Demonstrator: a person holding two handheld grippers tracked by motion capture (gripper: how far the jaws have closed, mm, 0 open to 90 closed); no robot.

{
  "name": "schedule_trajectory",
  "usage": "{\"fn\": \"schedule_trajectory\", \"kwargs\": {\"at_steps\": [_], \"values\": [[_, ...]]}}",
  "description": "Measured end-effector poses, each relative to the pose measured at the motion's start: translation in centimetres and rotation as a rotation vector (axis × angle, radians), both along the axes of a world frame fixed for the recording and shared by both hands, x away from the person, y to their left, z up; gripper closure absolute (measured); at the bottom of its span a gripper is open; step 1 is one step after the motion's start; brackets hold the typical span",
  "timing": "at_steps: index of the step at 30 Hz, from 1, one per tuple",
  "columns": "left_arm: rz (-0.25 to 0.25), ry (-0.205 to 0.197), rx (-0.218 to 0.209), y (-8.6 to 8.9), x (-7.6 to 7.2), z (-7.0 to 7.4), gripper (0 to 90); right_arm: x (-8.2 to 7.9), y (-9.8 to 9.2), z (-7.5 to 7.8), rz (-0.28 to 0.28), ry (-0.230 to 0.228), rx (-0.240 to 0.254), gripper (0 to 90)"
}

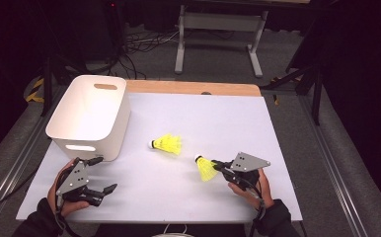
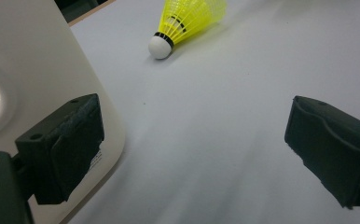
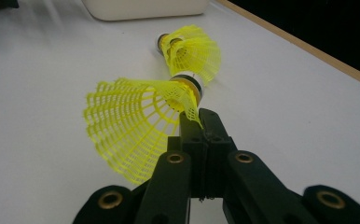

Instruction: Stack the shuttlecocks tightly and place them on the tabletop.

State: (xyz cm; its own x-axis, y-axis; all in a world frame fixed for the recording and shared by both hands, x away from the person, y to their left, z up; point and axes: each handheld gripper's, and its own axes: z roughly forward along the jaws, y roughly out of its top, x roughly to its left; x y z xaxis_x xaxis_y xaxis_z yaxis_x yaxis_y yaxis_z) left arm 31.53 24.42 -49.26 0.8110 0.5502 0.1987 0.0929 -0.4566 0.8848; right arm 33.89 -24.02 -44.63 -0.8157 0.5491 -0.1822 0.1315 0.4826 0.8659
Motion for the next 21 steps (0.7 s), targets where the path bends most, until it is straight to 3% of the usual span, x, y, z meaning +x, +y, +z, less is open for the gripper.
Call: {"fn": "schedule_trajectory", "kwargs": {"at_steps": [14, 21], "values": [[0.002, 0.008, -0.012, -0.1, 0.1, -0.1, 5.4, 2.0, -1.4, 1.0, -0.001, -0.015, 0.007, 90.0], [0.006, 0.012, -0.016, -0.1, 0.2, -0.1, 5.5, 4.5, -1.0, 1.6, 0.06, -0.02, -0.008, 90.0]]}}
